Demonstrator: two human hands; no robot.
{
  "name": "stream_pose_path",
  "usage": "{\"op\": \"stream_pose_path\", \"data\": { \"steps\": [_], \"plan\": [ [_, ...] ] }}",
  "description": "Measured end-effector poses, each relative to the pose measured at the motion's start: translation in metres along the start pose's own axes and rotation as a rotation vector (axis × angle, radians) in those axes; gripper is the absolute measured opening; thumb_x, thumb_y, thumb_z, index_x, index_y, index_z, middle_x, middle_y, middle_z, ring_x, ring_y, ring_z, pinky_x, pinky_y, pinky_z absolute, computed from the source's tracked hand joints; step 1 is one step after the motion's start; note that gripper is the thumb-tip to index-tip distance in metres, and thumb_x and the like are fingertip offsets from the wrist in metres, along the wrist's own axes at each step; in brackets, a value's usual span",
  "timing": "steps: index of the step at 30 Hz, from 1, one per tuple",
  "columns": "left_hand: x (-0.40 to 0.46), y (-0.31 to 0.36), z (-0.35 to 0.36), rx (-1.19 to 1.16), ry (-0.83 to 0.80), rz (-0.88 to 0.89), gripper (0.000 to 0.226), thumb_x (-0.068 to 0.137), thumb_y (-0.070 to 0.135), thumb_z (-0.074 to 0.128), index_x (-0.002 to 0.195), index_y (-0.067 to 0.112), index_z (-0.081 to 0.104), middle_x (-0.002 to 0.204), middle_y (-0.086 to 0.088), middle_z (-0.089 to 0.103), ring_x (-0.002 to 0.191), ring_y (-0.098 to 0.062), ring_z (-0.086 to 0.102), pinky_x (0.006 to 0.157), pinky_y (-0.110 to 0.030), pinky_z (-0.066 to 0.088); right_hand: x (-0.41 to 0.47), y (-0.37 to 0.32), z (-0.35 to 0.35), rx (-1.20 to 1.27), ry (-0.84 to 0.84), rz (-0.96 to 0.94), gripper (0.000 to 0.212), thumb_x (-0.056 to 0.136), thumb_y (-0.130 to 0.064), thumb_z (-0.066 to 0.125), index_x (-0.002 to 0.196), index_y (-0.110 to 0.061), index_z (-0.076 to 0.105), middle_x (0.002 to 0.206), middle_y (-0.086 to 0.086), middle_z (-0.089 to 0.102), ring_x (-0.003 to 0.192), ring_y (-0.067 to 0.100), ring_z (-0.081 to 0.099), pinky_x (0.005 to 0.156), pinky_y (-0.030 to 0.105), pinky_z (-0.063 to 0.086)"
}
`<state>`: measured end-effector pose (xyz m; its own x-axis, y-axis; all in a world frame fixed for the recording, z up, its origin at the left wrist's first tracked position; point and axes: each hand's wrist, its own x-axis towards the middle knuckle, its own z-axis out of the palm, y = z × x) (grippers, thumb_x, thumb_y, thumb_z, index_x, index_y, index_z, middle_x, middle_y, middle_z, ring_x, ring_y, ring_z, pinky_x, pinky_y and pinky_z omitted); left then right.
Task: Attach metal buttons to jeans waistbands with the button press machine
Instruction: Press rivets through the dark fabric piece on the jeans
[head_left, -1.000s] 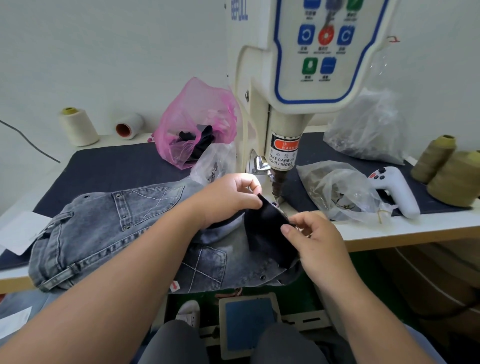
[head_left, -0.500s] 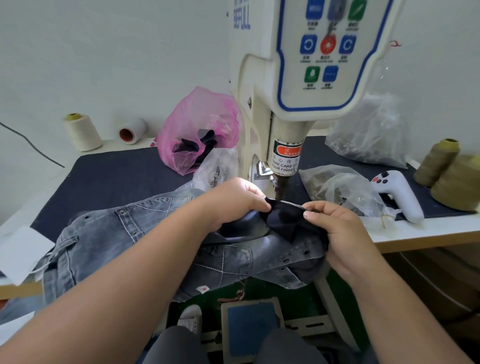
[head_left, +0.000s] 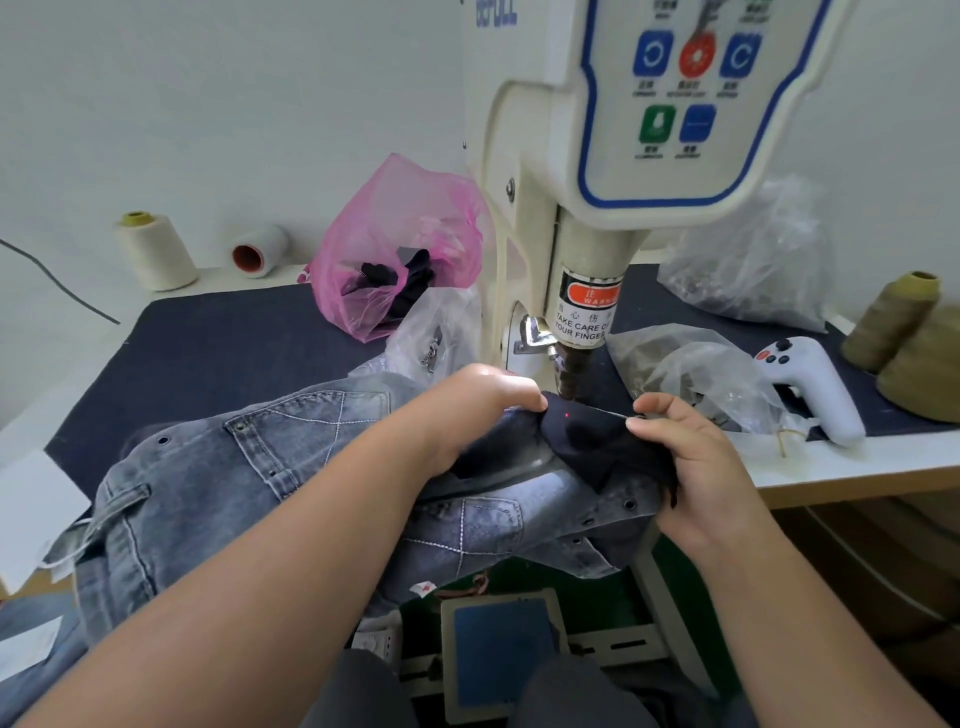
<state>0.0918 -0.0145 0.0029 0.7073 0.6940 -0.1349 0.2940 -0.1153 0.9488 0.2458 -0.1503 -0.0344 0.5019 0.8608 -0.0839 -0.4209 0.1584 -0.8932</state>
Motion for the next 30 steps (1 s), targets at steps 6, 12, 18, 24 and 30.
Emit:
{"op": "stream_pose_path", "data": {
  "steps": [6,12,18,24,30],
  "plan": [
    [0.001,-0.007,0.000,-0.041,-0.075,0.031,0.015,0.064,0.035,0.067,0.057,0.023,0.062,0.065,0.009,0.058,0.069,-0.011,0.052,0.070,-0.033,0.034,-0.001,0.005,-0.006,0.078,-0.039,-0.002,0.021,0.076,0.001,0.057,0.072,-0.020,0.060,0.069,0.006,0.064,0.064,0.018,0.065,0.056,0.025,0.055],
    [0.000,-0.015,-0.001,-0.175,-0.181,0.107,0.022,0.077,0.020,0.063,0.056,0.023,0.069,0.062,0.008,0.065,0.061,-0.002,0.060,0.060,-0.012,0.046,0.000,0.006,-0.008,0.036,-0.071,0.001,0.017,0.067,-0.006,0.062,0.066,-0.022,0.063,0.074,0.010,0.061,0.069,0.021,0.062,0.059,0.027,0.055],
    [-0.001,-0.017,-0.001,-0.224,-0.190,0.126,0.029,0.084,0.010,0.063,0.058,0.022,0.071,0.063,0.006,0.066,0.061,-0.003,0.061,0.059,-0.011,0.046,0.002,0.007,-0.009,0.017,-0.087,-0.010,0.016,0.068,-0.006,0.063,0.066,-0.022,0.064,0.075,0.011,0.061,0.069,0.021,0.063,0.061,0.028,0.055],
    [-0.003,-0.019,0.001,-0.251,-0.181,0.132,0.017,0.076,0.019,0.064,0.062,0.023,0.074,0.067,0.006,0.068,0.066,-0.003,0.063,0.065,-0.011,0.047,0.004,0.007,-0.010,0.033,-0.089,0.011,0.014,0.069,-0.005,0.062,0.072,-0.019,0.060,0.078,0.012,0.058,0.070,0.022,0.061,0.061,0.029,0.053],
    [-0.004,-0.020,0.002,-0.246,-0.172,0.135,0.014,0.075,0.022,0.066,0.063,0.024,0.073,0.070,0.007,0.069,0.071,-0.003,0.063,0.068,-0.011,0.046,0.003,0.006,-0.009,0.036,-0.089,0.002,0.015,0.069,-0.005,0.062,0.068,-0.019,0.061,0.071,0.008,0.060,0.064,0.018,0.063,0.056,0.026,0.054]
  ]
}}
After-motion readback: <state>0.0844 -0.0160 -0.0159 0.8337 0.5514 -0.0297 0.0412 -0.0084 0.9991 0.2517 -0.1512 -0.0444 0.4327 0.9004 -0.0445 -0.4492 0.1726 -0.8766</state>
